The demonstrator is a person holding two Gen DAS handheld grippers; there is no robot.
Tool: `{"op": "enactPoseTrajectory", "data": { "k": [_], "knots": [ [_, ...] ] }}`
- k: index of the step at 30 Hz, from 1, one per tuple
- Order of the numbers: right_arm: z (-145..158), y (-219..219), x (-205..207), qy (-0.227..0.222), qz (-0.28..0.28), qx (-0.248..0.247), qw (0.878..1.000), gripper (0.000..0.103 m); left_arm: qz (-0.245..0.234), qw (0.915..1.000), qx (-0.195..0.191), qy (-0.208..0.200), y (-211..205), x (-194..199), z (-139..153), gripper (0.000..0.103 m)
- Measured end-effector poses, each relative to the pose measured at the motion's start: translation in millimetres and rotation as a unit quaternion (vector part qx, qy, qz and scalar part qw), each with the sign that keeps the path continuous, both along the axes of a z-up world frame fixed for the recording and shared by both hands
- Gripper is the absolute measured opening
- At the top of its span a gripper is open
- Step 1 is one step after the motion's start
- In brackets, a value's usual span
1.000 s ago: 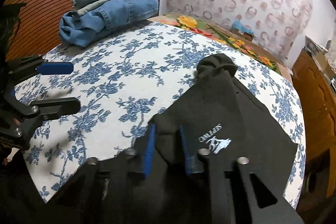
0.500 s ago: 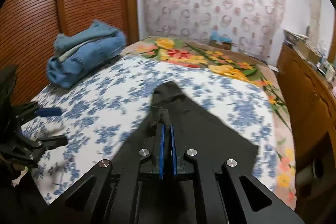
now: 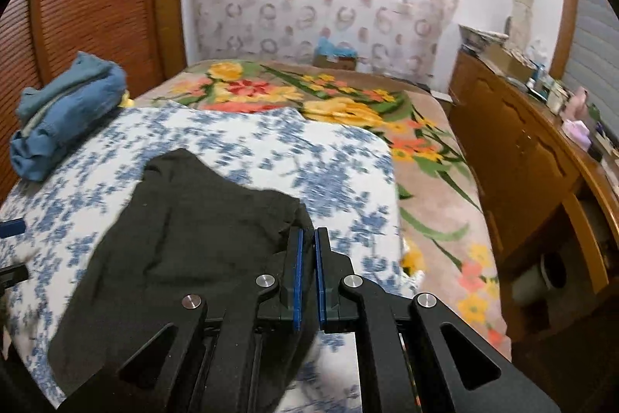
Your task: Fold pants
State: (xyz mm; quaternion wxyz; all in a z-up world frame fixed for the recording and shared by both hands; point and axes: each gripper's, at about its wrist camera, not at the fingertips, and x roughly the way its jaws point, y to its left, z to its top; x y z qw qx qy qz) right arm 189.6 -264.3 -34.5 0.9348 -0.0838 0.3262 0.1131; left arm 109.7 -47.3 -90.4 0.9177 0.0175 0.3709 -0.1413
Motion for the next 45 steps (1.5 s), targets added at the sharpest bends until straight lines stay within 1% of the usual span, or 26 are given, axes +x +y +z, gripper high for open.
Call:
{"op": "enactPoseTrajectory", "data": {
  "k": [3, 4, 6, 7, 9, 14, 17, 19, 21, 24, 28, 30, 34, 37, 40, 45],
  "knots": [
    [-3, 2, 6, 0.001, -0.022, -0.018, 1.000, 0.007, 0.000, 1.0000, 0.002, 0.001, -1, 0, -1, 0.078],
    [-4, 2, 7, 0.003, -0.032, -0.021, 0.999, 0.015, 0.001, 1.0000, 0.001, 0.002, -2, 0, -1, 0.078],
    [-2, -4, 6, 0.004, -0.043, -0.014, 0.999, 0.023, 0.000, 1.0000, 0.001, 0.002, -2, -1, -1, 0.078],
    [-1, -6, 4, 0.007, -0.043, -0.005, 0.999, 0.024, 0.000, 1.0000, 0.000, 0.003, -3, -1, -1, 0.078],
    [-2, -5, -6, 0.013, -0.035, 0.009, 0.999, 0.024, -0.002, 1.0000, 0.000, 0.004, -4, -2, -1, 0.078],
    [-5, -10, -39, 0.016, -0.010, 0.027, 0.999, 0.024, -0.011, 0.9999, 0.000, 0.006, -11, -2, -2, 0.078],
    [-4, -8, -69, 0.015, 0.006, 0.029, 0.999, 0.032, -0.018, 0.9998, 0.001, 0.007, -16, -2, -2, 0.078],
    [-6, -7, -85, 0.017, 0.015, 0.037, 0.999, 0.040, -0.025, 0.9996, 0.001, 0.008, -21, -2, -2, 0.078],
    [-10, -7, -99, 0.023, 0.023, 0.047, 0.998, 0.043, -0.032, 0.9994, 0.003, 0.009, -26, -3, -3, 0.078],
    [-17, -6, -114, 0.024, 0.039, 0.048, 0.998, 0.043, -0.040, 0.9991, 0.004, 0.013, -32, -3, -6, 0.078],
    [-30, -9, -116, 0.038, 0.030, 0.040, 0.998, 0.044, -0.045, 0.9987, 0.010, 0.022, -38, -2, -12, 0.078],
    [-30, -12, -114, 0.027, 0.021, 0.032, 0.999, 0.045, -0.047, 0.9985, 0.013, 0.027, -40, -1, -15, 0.078],
    [-30, -14, -116, 0.017, 0.007, 0.043, 0.999, 0.052, -0.051, 0.9977, 0.020, 0.041, -44, 1, -23, 0.078],
    [-33, -16, -118, 0.008, 0.010, 0.049, 0.999, 0.057, -0.054, 0.9969, 0.025, 0.051, -47, 1, -28, 0.078],
    [-36, -15, -120, 0.003, 0.012, 0.048, 0.999, 0.062, -0.061, 0.9963, 0.035, 0.048, -52, -1, -28, 0.078],
    [-42, -5, -123, 0.003, 0.009, 0.049, 0.999, 0.064, -0.068, 0.9964, 0.029, 0.043, -54, -8, -23, 0.078]
  ]
}}
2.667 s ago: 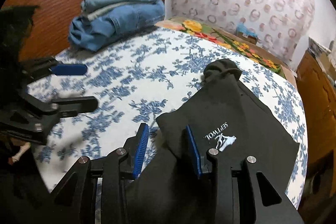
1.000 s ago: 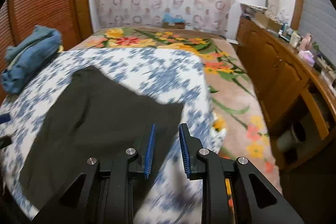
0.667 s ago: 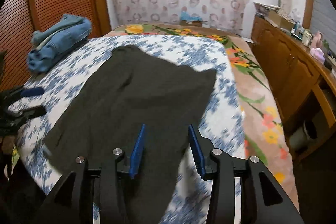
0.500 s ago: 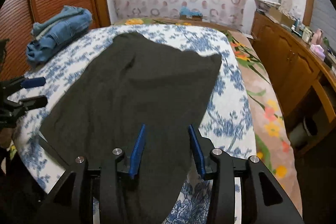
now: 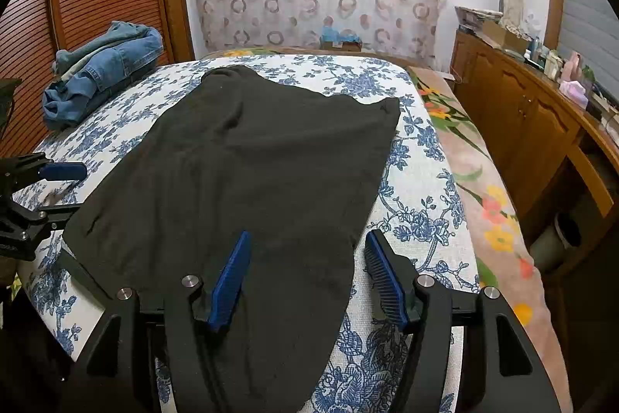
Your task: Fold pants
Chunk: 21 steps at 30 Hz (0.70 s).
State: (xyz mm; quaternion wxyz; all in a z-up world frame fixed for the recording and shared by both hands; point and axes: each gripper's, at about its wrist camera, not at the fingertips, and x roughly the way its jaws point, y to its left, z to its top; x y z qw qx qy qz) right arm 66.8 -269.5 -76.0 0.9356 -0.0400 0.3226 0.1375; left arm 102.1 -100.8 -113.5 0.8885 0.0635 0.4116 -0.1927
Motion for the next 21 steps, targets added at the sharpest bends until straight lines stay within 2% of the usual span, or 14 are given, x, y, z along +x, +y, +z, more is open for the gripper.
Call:
{"op": "enactPoseTrajectory", "data": {
  "k": [4, 8, 14, 21],
  "knots": [
    [-2, 5, 2, -0.005, -0.002, -0.001, 1.000, 0.064, -0.023, 0.9994, -0.013, -0.022, -2, -14, 12, 0.078],
    [-2, 5, 1, -0.007, -0.002, 0.000, 1.000, 0.064, -0.045, 0.9988, -0.013, -0.013, -9, -22, 12, 0.056],
    [-2, 4, 1, -0.009, -0.002, 0.000, 1.000, 0.064, -0.069, 0.9974, -0.017, -0.006, -18, -28, 8, 0.040],
    [-3, 5, 2, -0.011, -0.002, 0.001, 1.000, 0.064, -0.092, 0.9956, -0.017, -0.010, -31, -34, 11, 0.038]
  ]
}}
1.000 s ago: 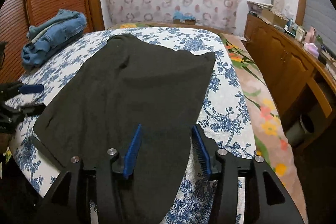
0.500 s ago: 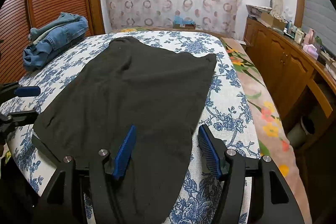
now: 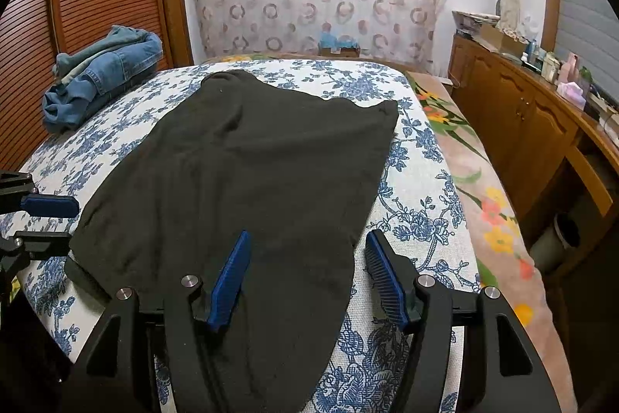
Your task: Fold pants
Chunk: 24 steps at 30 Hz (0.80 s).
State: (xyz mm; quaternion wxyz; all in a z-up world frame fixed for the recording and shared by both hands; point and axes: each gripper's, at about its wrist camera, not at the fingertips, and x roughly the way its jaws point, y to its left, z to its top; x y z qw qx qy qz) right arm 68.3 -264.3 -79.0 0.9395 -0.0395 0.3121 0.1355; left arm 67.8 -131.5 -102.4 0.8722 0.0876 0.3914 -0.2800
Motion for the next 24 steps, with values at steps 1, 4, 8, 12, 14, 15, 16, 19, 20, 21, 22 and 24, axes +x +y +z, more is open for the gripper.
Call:
{"op": "enactPoseTrajectory", "data": {
  "k": [1, 4, 8, 12, 14, 15, 16, 19, 20, 21, 22, 24],
  "knots": [
    [0, 0, 0, 0.000, 0.000, 0.000, 1.000, 0.064, 0.001, 1.0000, 0.000, -0.001, 0, 0, 1, 0.038],
    [0, 0, 0, 0.000, 0.000, 0.000, 1.000, 0.064, 0.001, 1.0000, -0.001, 0.000, 1, -1, 2, 0.038],
    [0, 0, 0, 0.000, 0.000, 0.001, 1.000, 0.064, -0.003, 1.0000, -0.001, 0.000, -2, 0, 4, 0.038],
    [0, 0, 1, -0.001, 0.000, 0.001, 1.000, 0.064, -0.017, 0.9998, 0.012, 0.001, -18, 7, 0, 0.038],
    [0, 0, 0, -0.001, 0.000, 0.001, 1.000, 0.064, -0.017, 0.9998, 0.013, 0.003, -21, 8, -1, 0.038],
    [0, 0, 1, -0.001, 0.000, 0.001, 1.000, 0.064, -0.016, 0.9998, 0.012, 0.005, -22, 10, -2, 0.038],
    [0, 0, 0, -0.001, 0.000, 0.001, 1.000, 0.064, -0.012, 0.9998, 0.015, 0.007, -22, 11, -4, 0.038],
    [0, 0, 1, -0.001, 0.000, 0.002, 1.000, 0.064, -0.008, 0.9998, 0.017, 0.000, -20, 9, -4, 0.034],
    [0, 0, 1, -0.001, 0.000, 0.002, 1.000, 0.064, -0.007, 0.9999, 0.013, -0.003, -19, 7, -3, 0.020],
    [0, 0, 1, -0.001, 0.000, 0.003, 1.000, 0.064, -0.005, 0.9999, 0.010, -0.005, -18, 6, -1, 0.017],
    [0, 0, 1, -0.001, 0.000, 0.003, 1.000, 0.064, -0.002, 0.9999, 0.006, -0.014, -15, 3, 4, 0.013],
    [0, 0, 2, -0.001, 0.000, 0.003, 1.000, 0.064, 0.001, 0.9997, -0.003, -0.024, -9, -4, 12, 0.010]
  ]
}}
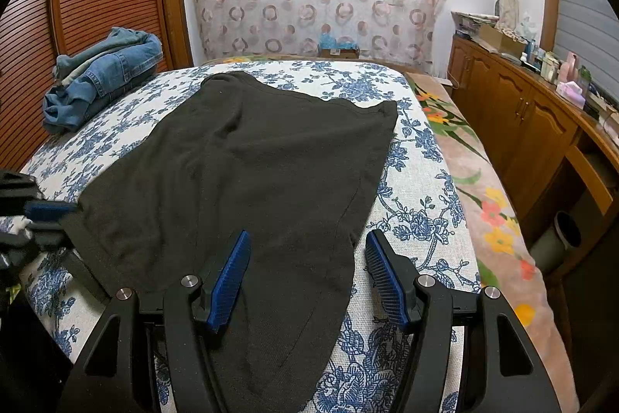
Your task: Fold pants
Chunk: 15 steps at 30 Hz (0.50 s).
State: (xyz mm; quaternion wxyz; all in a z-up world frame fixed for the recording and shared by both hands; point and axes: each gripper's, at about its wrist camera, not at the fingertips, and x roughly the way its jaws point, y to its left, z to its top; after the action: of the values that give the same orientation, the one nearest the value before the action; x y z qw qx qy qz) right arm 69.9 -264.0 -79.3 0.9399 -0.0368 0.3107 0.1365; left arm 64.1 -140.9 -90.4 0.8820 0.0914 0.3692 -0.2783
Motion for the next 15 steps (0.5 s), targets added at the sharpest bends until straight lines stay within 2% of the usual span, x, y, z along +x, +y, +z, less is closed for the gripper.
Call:
{"op": "enactPoseTrajectory", "data": {
  "k": [4, 12, 15],
  "knots": [
    [0, 0, 0, 0.000, -0.001, 0.002, 1.000, 0.064, -0.001, 0.9999, -0.016, -0.002, 11, -13, 10, 0.008],
    [0, -1, 1, 0.000, -0.001, 0.000, 1.000, 0.064, -0.003, 0.9995, 0.003, 0.033, 11, -16, -9, 0.008],
    [0, -1, 2, 0.000, -0.001, 0.000, 1.000, 0.064, 0.001, 0.9994, 0.011, 0.034, 10, -16, -11, 0.015]
  ]
}}
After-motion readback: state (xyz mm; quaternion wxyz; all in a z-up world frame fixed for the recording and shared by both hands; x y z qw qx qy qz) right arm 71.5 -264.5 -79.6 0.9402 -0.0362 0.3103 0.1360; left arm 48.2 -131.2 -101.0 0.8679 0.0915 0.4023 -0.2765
